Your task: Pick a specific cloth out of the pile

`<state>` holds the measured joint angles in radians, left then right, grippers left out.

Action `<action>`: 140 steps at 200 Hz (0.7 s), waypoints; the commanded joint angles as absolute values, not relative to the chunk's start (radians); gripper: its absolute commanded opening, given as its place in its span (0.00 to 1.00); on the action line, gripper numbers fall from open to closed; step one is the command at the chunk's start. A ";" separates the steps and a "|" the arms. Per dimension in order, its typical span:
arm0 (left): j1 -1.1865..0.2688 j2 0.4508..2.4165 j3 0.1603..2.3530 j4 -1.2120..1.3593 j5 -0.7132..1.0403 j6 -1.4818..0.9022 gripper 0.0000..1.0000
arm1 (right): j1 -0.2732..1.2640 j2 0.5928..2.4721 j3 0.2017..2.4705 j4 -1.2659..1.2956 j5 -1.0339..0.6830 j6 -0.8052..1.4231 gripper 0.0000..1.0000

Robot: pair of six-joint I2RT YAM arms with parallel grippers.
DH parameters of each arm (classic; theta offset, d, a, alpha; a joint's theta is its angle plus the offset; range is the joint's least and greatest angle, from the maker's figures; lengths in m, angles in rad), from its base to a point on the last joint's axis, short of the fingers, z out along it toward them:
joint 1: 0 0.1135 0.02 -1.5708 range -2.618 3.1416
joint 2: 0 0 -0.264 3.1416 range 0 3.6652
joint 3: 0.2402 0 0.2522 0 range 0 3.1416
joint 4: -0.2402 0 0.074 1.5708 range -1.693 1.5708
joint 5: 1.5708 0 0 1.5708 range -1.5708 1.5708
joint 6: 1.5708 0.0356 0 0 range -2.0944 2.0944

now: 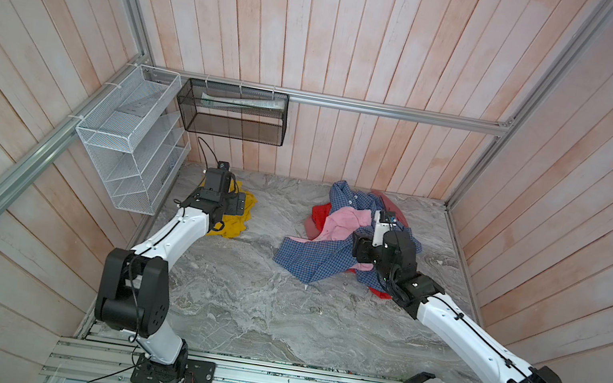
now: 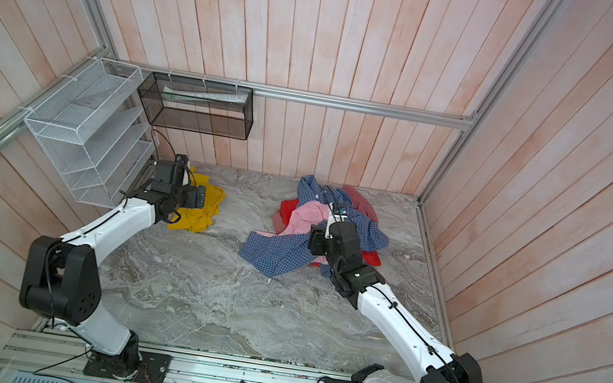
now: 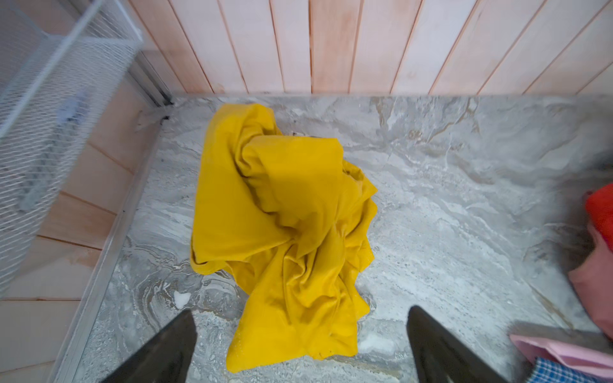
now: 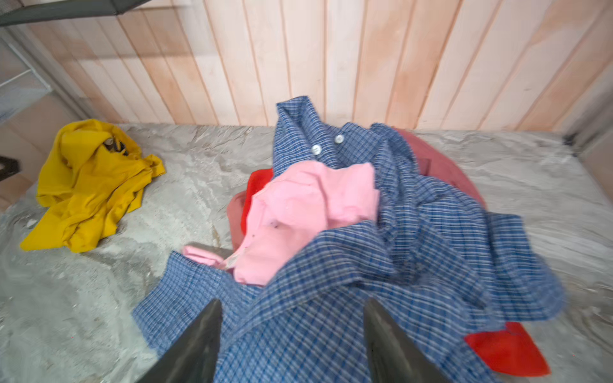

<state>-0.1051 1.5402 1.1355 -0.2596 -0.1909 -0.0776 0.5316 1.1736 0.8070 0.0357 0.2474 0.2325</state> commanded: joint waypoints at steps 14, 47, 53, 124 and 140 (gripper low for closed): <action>-0.098 1.387 0.949 -0.090 -0.210 -0.151 1.00 | 0.433 1.010 0.609 0.212 0.311 0.156 0.76; -0.095 1.285 0.836 -0.087 -0.243 -0.221 1.00 | 0.308 0.890 0.443 0.330 0.312 0.138 0.77; -0.095 1.268 0.819 -0.085 -0.249 -0.236 1.00 | 0.287 0.877 0.417 0.350 0.312 0.128 0.77; -0.092 1.171 0.752 -0.096 -0.261 -0.372 1.00 | 0.173 0.880 0.305 0.484 0.291 0.037 0.80; -0.092 1.145 0.727 -0.085 -0.284 -0.399 1.00 | 0.167 0.896 0.283 0.528 0.272 0.024 0.81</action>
<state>-0.0971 1.1835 0.7727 -0.1051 -0.2451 -0.3283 0.1772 0.8764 0.3195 0.4343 0.2928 0.0673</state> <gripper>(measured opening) 0.998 0.801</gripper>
